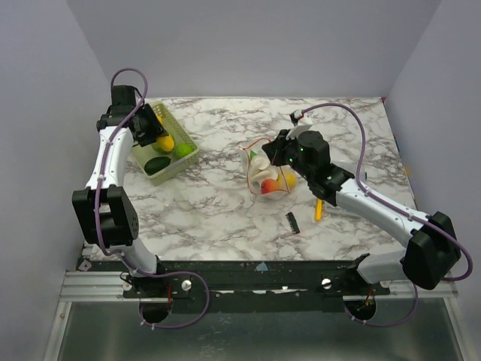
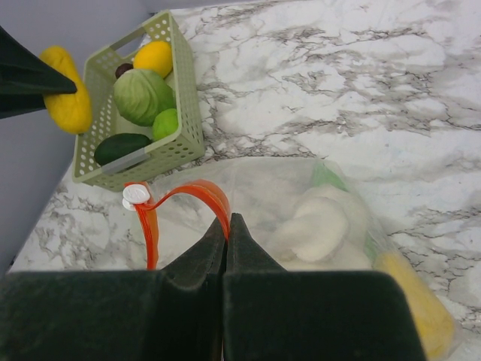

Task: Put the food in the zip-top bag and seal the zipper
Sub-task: Place the fake fruit in the zipper food storage bag.

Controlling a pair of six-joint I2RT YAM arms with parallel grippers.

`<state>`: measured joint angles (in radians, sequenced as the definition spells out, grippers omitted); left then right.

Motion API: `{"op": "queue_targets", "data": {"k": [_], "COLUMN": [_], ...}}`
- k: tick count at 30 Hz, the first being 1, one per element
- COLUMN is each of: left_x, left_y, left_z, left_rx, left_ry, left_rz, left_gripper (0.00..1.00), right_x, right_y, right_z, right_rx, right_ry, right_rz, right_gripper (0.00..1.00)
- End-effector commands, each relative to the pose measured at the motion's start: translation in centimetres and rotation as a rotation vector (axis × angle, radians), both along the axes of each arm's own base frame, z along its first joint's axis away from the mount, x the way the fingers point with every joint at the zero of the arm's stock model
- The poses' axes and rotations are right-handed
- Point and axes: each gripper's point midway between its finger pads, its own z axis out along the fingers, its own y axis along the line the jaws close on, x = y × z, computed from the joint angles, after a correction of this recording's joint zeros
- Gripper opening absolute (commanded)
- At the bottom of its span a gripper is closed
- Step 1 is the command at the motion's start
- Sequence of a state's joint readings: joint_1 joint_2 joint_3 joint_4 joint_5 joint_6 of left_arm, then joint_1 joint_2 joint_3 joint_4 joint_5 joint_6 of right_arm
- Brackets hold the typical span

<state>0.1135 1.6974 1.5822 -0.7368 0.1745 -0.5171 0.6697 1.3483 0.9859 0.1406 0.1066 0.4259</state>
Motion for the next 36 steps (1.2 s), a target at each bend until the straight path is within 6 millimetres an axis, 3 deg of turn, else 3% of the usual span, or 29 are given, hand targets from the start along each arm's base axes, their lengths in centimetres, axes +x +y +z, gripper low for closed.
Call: {"op": "queue_targets", "data": {"k": [1, 6, 10, 17, 27, 34, 36], "left_x": [-1.6, -5.9, -9.5, -13.7, -15.6, -15.1, -15.1], "left_y": [-5.7, -13.1, -17.8, -23.8, -29.4, -30.8, -31.2], "left_z": [6.2, 8.6, 9.7, 11.2, 8.4, 6.7, 6.2], "left_rx": [-0.090, -0.150, -0.205, -0.280, -0.286, -0.240, -0.247], "left_ry": [-0.239, -0.375, -0.482, -0.578, -0.500, -0.429, -0.406], "left_rz": [-0.204, -0.421, -0.517, -0.639, -0.736, -0.723, -0.725], "left_gripper": [0.20, 0.21, 0.22, 0.23, 0.23, 0.27, 0.35], "right_x": [0.0, 0.0, -0.2, -0.5, -0.6, -0.8, -0.8], "right_y": [0.5, 0.7, 0.9, 1.1, 0.5, 0.2, 0.2], "right_z": [-0.3, -0.5, -0.5, -0.4, 0.4, 0.4, 0.5], "right_rx": [0.007, 0.011, 0.021, 0.034, 0.042, 0.037, 0.039], "right_ry": [0.001, 0.009, 0.016, 0.020, -0.002, -0.004, -0.008], "right_rz": [0.018, 0.024, 0.036, 0.045, 0.026, 0.024, 0.022], "right_gripper": [0.01, 0.00, 0.01, 0.01, 0.01, 0.01, 0.01]}}
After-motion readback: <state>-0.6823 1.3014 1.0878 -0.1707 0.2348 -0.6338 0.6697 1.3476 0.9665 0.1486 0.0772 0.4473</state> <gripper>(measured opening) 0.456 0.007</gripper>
